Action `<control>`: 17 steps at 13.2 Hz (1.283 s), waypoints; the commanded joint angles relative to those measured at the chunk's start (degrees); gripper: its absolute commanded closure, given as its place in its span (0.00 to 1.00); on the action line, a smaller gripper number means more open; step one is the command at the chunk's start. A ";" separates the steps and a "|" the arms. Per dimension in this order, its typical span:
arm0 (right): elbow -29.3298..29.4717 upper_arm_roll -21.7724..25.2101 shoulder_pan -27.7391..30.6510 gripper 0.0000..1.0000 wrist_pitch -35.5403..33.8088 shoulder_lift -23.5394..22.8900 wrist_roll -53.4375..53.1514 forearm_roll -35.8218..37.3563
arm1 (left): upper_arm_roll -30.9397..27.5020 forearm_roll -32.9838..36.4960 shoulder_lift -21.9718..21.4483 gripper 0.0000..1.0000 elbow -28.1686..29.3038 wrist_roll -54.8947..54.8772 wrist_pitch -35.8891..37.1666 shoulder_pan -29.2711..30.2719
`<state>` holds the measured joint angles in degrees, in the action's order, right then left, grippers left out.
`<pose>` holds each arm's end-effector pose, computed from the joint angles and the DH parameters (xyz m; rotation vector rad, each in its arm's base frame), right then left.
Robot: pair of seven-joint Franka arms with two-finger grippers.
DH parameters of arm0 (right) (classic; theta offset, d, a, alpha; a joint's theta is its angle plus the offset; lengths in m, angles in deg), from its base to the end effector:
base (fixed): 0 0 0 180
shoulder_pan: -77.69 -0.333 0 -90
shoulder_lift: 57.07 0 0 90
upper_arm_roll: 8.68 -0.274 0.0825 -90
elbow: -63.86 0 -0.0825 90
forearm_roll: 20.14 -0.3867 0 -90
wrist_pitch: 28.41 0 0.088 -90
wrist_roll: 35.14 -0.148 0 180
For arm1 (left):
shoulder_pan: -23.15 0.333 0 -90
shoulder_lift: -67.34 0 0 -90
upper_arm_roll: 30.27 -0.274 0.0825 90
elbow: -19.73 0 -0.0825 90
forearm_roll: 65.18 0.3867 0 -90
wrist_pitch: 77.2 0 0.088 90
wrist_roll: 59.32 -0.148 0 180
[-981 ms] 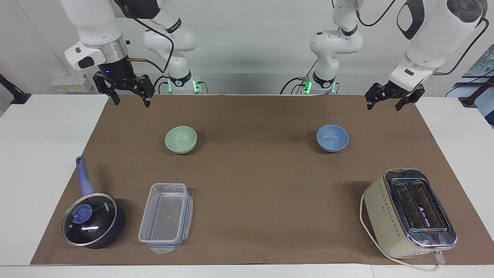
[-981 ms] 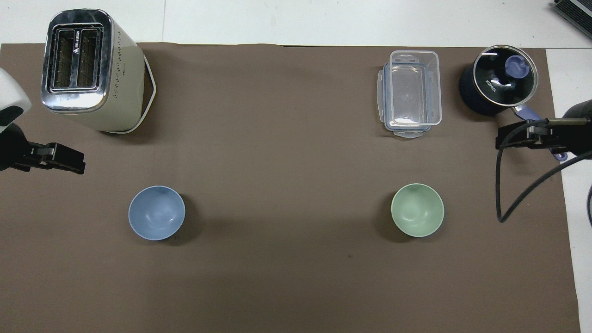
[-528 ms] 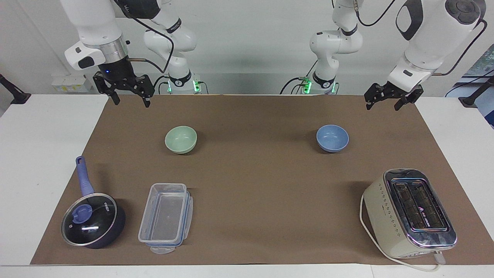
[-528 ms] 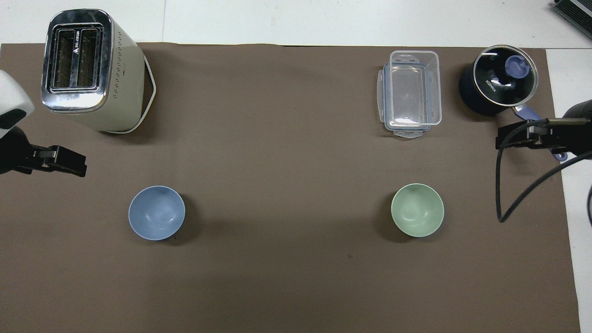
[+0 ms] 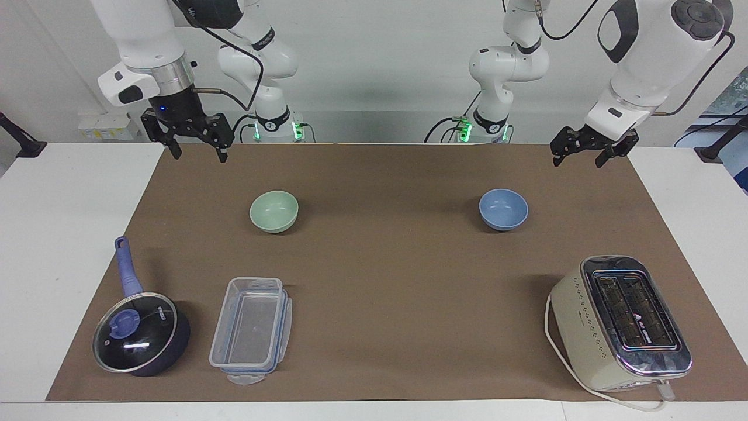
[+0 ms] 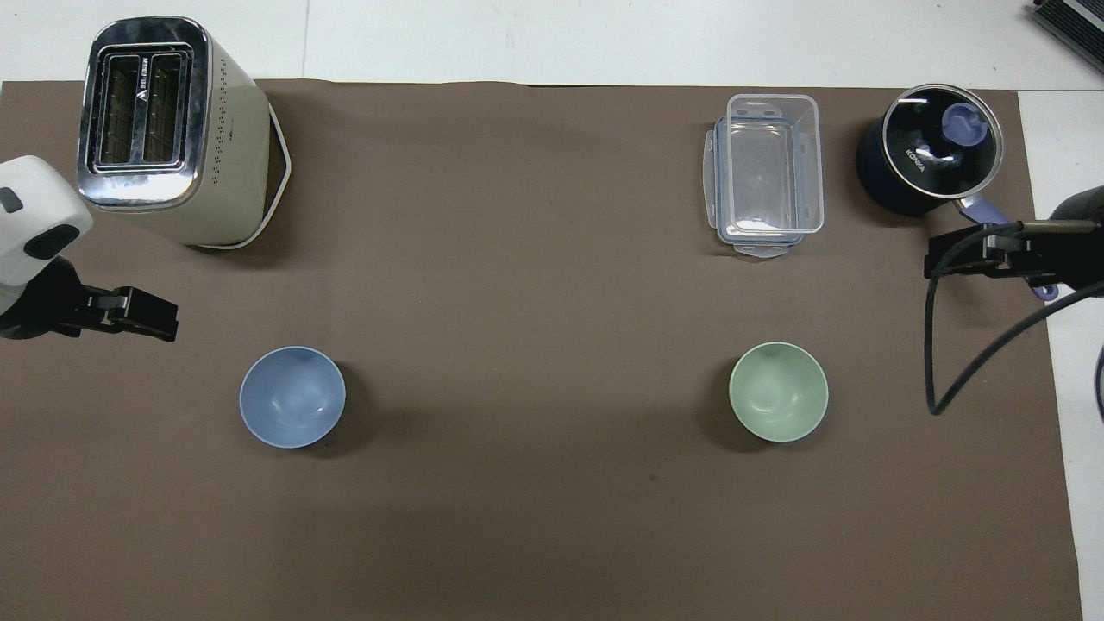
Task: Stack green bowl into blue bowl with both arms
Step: 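Reach the left gripper down to the rim of the blue bowl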
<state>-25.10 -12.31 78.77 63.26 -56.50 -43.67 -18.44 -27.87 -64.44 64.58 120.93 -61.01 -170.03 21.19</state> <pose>0.5600 0.0208 0.5585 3.1113 -0.1625 0.0933 0.5355 -0.0392 0.4796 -3.1163 0.1664 0.1524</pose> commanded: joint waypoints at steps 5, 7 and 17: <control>1.16 -0.24 0.24 0.00 -1.05 -0.57 -0.88 0.15 | -0.38 -3.90 -4.18 0.00 16.29 -0.25 -14.38 0.82; 1.07 -0.24 0.15 0.00 -0.80 -0.57 -0.70 0.15 | -0.38 -4.87 -4.27 0.00 20.42 -1.82 -19.03 0.82; -1.04 -0.24 0.06 0.00 3.07 0.22 -1.06 -1.26 | -0.29 -5.14 -1.82 0.00 35.90 -3.15 -35.57 -0.23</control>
<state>-25.30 -12.42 78.74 64.48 -56.56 -43.67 -18.76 -27.94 -68.62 62.83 153.92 -62.99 -202.37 21.25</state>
